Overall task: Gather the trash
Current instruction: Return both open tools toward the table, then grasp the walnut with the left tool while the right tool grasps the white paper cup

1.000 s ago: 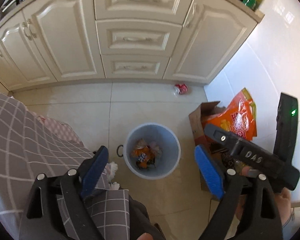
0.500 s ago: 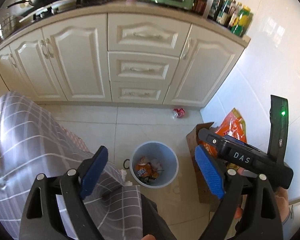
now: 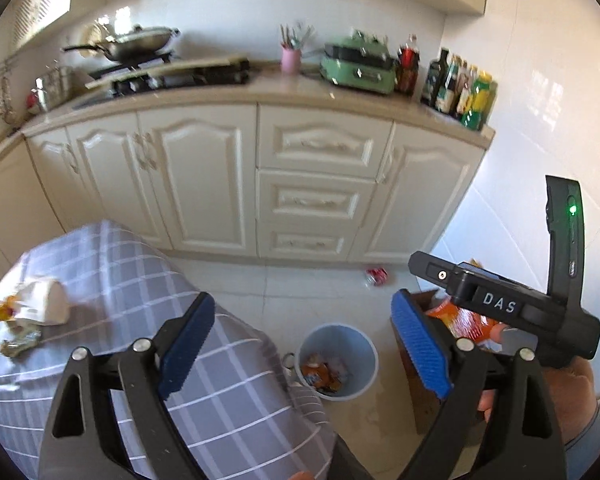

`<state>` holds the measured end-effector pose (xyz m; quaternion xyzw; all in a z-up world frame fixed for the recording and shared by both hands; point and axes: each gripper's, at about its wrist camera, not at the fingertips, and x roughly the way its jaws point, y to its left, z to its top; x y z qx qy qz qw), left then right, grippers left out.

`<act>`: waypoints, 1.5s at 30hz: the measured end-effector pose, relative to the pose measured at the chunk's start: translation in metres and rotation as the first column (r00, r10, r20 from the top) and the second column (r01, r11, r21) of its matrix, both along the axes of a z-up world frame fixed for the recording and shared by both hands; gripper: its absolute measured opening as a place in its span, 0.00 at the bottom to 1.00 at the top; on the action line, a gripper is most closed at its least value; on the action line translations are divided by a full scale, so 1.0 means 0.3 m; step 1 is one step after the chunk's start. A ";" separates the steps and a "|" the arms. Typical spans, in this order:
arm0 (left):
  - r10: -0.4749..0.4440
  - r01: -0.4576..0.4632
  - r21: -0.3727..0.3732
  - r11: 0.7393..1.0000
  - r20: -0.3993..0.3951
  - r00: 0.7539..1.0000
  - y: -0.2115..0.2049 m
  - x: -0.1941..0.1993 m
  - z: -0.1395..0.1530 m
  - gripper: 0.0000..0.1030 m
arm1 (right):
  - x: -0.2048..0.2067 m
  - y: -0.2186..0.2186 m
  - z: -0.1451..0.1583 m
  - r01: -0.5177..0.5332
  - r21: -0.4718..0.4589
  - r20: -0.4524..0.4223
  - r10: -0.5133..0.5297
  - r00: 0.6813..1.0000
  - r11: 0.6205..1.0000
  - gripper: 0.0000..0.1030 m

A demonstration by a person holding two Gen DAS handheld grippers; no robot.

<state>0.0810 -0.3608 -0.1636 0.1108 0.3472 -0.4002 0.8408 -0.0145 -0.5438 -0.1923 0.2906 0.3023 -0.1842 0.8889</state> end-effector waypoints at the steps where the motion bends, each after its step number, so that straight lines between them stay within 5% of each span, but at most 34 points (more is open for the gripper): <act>1: 0.012 -0.011 -0.008 1.000 0.011 1.000 0.026 0.004 0.016 0.87 | 0.006 0.021 0.020 -0.012 -0.007 0.010 0.012 1.000 1.000 0.94; 13: 0.211 -0.200 -0.126 0.972 0.082 0.974 0.429 0.084 0.173 0.90 | 0.195 0.366 0.213 -0.253 -0.103 0.099 0.263 0.960 0.962 0.94; 23: 0.377 -0.355 -0.170 0.919 0.127 0.917 0.708 0.144 0.208 0.91 | 0.328 0.586 0.263 -0.385 -0.127 0.118 0.399 0.909 0.914 0.94; 32: 0.473 -0.450 -0.172 0.876 0.132 0.871 0.909 0.212 0.153 0.91 | 0.438 0.742 0.246 -0.478 -0.160 0.072 0.493 0.867 0.864 0.94; 45: 0.592 -0.590 -0.051 0.806 0.062 0.804 1.082 0.411 -0.078 0.91 | 0.597 0.820 0.125 -0.543 -0.133 -0.008 0.547 0.837 0.829 0.94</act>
